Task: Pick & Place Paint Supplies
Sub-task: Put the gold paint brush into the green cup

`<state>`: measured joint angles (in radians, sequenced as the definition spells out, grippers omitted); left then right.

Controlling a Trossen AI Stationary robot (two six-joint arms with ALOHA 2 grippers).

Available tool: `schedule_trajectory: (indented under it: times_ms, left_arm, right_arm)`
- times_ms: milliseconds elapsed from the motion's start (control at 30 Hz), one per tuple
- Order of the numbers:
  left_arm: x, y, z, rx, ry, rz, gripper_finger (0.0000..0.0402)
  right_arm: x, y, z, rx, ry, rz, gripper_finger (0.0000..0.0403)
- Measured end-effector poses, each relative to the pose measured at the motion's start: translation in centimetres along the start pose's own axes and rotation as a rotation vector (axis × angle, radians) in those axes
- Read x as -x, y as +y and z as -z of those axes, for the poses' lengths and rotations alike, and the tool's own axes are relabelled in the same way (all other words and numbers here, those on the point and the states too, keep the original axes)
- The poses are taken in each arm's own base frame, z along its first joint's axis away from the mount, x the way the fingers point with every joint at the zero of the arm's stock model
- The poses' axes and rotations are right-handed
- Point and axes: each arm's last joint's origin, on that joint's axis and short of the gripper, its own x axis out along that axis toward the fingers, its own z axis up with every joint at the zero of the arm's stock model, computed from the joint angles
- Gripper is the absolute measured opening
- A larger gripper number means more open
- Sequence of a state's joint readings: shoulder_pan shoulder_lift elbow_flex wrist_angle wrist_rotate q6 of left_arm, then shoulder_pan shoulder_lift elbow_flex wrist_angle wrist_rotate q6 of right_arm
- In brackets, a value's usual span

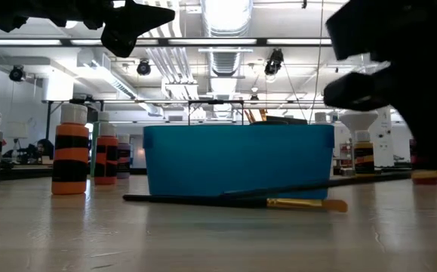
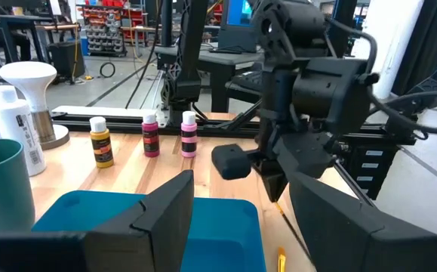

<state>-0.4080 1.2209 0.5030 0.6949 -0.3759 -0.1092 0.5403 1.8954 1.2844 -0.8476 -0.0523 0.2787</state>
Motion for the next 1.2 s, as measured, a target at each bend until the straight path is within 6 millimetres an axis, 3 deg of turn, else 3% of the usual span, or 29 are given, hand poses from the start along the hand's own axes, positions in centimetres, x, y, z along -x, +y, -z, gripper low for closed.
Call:
schedule_trajectory:
  times_ms: [267, 600, 900, 1200]
  left_arm:
    - [-0.1, -0.1, -0.1, 0.133, 0.007, 0.05, 0.0225]
    - [-0.2, -0.5, -0.7, 0.207, 0.004, 0.135, 0.0225]
    - [-0.2, -0.4, -0.6, 0.219, 0.012, 0.132, 0.0225]
    - [-0.2, -0.4, -0.6, 0.221, 0.011, 0.132, 0.0225]
  right_arm:
    - [2.9, 1.8, -0.2, 0.044, 0.026, 0.102, 0.0008]
    - [7.8, 3.5, 0.2, 0.172, -0.014, 0.567, 0.0008]
    - [9.6, 2.1, 1.0, 0.231, 0.032, 0.883, 0.0008]
    - [10.1, -1.3, 0.6, 0.215, 0.126, 0.921, 0.0008]
